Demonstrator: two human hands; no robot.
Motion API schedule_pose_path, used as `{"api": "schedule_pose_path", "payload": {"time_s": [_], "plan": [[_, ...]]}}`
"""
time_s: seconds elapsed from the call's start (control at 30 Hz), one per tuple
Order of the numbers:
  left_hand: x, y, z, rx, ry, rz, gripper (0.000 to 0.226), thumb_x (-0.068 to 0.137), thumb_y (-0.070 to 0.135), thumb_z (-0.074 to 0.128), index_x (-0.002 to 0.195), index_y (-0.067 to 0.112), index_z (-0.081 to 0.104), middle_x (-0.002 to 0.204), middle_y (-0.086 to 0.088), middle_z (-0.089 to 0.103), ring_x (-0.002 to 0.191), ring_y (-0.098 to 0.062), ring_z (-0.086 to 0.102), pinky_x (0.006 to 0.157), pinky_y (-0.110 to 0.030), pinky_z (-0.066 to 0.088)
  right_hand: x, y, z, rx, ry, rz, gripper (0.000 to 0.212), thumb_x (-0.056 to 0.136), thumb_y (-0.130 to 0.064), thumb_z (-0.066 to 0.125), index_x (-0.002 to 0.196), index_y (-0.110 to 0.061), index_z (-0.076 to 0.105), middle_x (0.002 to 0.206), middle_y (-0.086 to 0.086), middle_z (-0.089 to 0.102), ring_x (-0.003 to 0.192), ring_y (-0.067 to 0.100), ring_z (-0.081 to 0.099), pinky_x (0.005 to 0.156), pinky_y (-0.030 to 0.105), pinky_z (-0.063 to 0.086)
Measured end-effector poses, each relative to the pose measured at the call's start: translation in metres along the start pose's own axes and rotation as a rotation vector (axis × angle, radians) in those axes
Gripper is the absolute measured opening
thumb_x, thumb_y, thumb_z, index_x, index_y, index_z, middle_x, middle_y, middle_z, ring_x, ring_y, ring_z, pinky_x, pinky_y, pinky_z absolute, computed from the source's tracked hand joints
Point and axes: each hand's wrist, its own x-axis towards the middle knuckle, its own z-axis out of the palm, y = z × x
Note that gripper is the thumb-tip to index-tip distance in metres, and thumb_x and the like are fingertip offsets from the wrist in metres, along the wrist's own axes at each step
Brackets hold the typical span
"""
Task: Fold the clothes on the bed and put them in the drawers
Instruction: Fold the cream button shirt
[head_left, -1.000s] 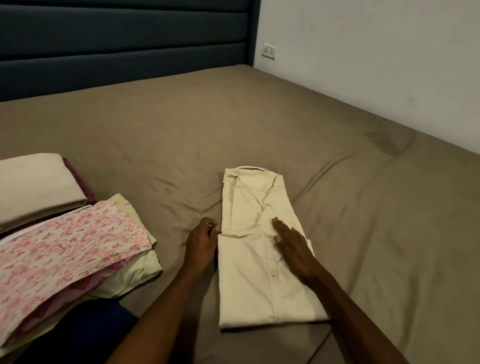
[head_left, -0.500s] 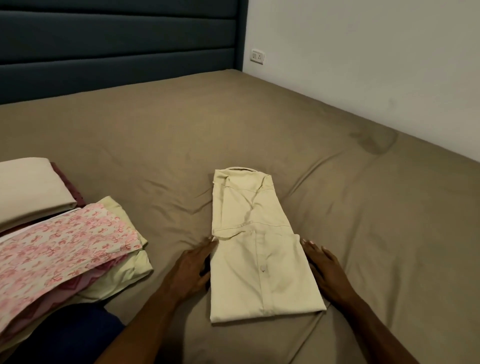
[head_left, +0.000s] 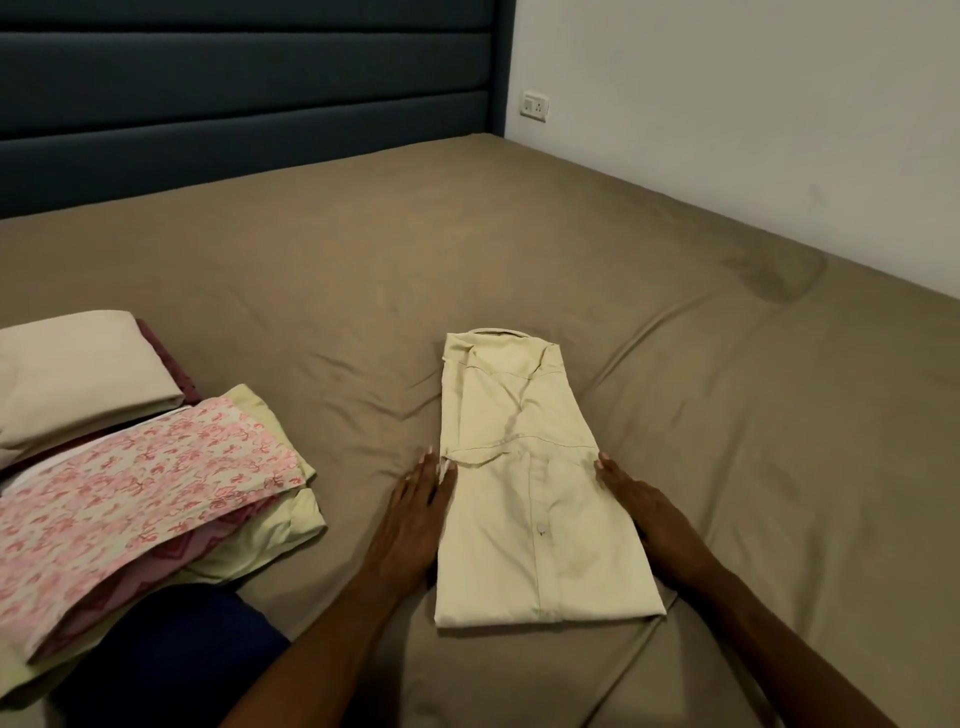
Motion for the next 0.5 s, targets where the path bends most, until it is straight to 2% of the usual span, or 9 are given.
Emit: {"api": "schedule_pose_path", "payload": {"time_s": [0.1,0.17,0.23,0.37,0.43,0.5], "plan": [[-0.003,0.0,0.0,-0.041,0.047,0.088,0.067,0.096,0.024,0.042,0.159,0.009,0.026,0.162,-0.021,0.03,0.148,-0.032,0.032,0.119,-0.033,0.02,0.005,-0.002,0.001,-0.017,-0.081,-0.043,0.062,0.109,-0.039,0.043,0.164,-0.04,0.013,0.169,-0.027,0.004,0.152,0.002,0.025,0.122,0.029,0.029],[-0.002,-0.004,-0.002,-0.068,0.008,0.141,0.07,0.092,0.024,0.047,0.157,0.009,0.028,0.158,-0.013,0.033,0.145,-0.027,0.034,0.123,-0.023,0.009,0.007,0.006,-0.001,-0.004,-0.051,-0.054,0.068,0.103,-0.045,0.047,0.164,-0.034,0.019,0.17,-0.023,0.007,0.152,0.005,0.027,0.121,0.036,0.035],[-0.003,-0.006,-0.001,-0.097,0.014,0.112,0.071,0.092,0.032,0.05,0.156,0.006,0.034,0.161,-0.011,0.028,0.149,-0.023,0.026,0.124,-0.019,0.003,0.006,0.018,-0.004,0.043,-0.005,-0.027,0.072,0.101,-0.044,0.053,0.164,-0.029,0.021,0.171,-0.018,0.013,0.154,0.007,0.027,0.119,0.041,0.038],[-0.005,-0.01,0.004,-0.102,-0.037,0.134,0.081,0.096,0.046,0.051,0.162,0.01,0.021,0.168,-0.005,0.01,0.157,-0.014,0.002,0.125,-0.023,-0.002,0.001,0.027,-0.01,-0.031,-0.026,-0.07,0.08,0.101,-0.053,0.054,0.165,-0.027,0.015,0.173,-0.011,0.009,0.157,0.009,0.016,0.122,0.043,0.031],[-0.003,-0.008,0.004,-0.034,-0.015,0.144,0.077,0.096,0.039,0.051,0.162,0.012,0.022,0.169,-0.006,0.012,0.157,-0.018,0.008,0.126,-0.027,0.001,-0.002,0.024,-0.01,-0.086,-0.007,-0.126,0.077,0.101,-0.046,0.055,0.165,-0.025,0.018,0.173,-0.008,0.01,0.157,0.01,0.018,0.12,0.04,0.03],[0.004,-0.007,0.004,0.023,-0.007,0.176,0.069,0.096,0.032,0.046,0.16,0.011,0.029,0.167,-0.009,0.023,0.156,-0.023,0.018,0.125,-0.036,0.011,-0.001,0.018,-0.01,-0.125,-0.003,-0.143,0.072,0.101,-0.047,0.052,0.164,-0.027,0.023,0.173,-0.005,0.011,0.157,0.012,0.02,0.117,0.035,0.029]]}}
